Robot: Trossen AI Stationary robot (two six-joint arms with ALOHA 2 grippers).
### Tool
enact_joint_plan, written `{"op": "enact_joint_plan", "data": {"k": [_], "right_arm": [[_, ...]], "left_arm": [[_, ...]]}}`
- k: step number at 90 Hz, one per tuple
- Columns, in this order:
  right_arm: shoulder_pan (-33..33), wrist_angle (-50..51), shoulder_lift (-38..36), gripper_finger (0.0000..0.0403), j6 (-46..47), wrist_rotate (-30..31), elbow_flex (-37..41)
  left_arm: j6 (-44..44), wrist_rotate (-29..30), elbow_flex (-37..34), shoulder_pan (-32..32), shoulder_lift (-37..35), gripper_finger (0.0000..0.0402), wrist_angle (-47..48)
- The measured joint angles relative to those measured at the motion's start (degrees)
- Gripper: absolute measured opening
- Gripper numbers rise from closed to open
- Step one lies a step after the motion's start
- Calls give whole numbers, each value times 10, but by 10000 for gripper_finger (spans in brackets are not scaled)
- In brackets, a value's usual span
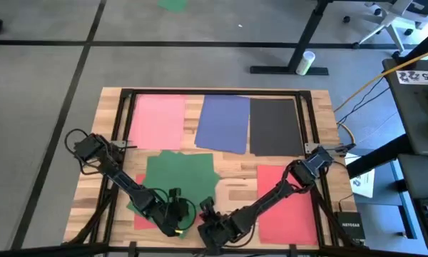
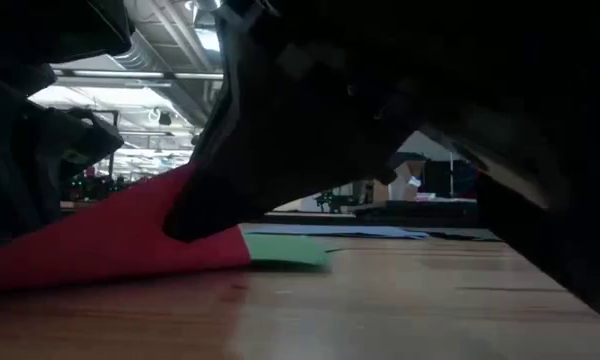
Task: Organize paper
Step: Stack the red paper on top of the other red papers on the table
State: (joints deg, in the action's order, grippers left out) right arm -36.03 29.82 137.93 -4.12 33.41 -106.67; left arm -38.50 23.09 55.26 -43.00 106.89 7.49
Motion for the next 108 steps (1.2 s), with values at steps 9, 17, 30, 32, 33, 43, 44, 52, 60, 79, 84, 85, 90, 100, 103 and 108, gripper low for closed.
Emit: {"op": "enact_joint_plan", "data": {"k": [9, 17, 30, 32, 33, 43, 44, 52, 60, 79, 84, 85, 90, 100, 103, 108], "right_arm": [[-3, 2, 0, 0, 6, 0, 0], [-4, 17, 0, 0, 10, 0, -7], [-4, 47, 0, 0, 15, 0, -30], [-4, 53, 0, 0, 15, 0, -35], [-4, 56, 0, 0, 15, 0, -37], [-4, 83, -1, 0, 15, 0, -61], [-4, 85, -1, 0, 15, 1, -63], [-4, 113, -1, 0, 14, 1, -86], [-4, 136, -1, 0, 15, 2, -108], [-4, 220, -1, 0, 26, 2, -174], [-4, 239, -1, 0, 30, 1, -189], [-4, 243, -1, 0, 32, 1, -192], [-4, 264, -1, 0, 40, 1, -208], [-4, 312, -1, 0, 56, -1, -240], [-4, 327, -1, 0, 60, -2, -249], [-4, 350, -1, 0, 70, -7, -263]], "left_arm": [[14, -1, 15, -5, 1, 0, 13], [16, 7, 31, -7, 1, 0, 45], [12, 37, 47, -9, -10, 0, 101], [11, 40, 49, -10, -13, 0, 110], [10, 41, 49, -10, -14, 0, 112], [8, 46, 52, -13, -32, 0, 121], [8, 46, 52, -13, -34, 0, 122], [2, 47, 52, -16, -47, 0, 131], [0, 55, 52, -21, -60, 0, 139], [-16, 103, 52, -48, -95, 0, 166], [-18, 114, 53, -56, -104, 0, 166], [-19, 117, 53, -58, -106, 0, 167], [-23, 129, 53, -66, -114, 0, 171], [-31, 152, 53, -78, -128, 0, 182], [-31, 156, 53, -81, -130, 0, 182], [-32, 162, 53, -84, -133, 0, 183]]}}
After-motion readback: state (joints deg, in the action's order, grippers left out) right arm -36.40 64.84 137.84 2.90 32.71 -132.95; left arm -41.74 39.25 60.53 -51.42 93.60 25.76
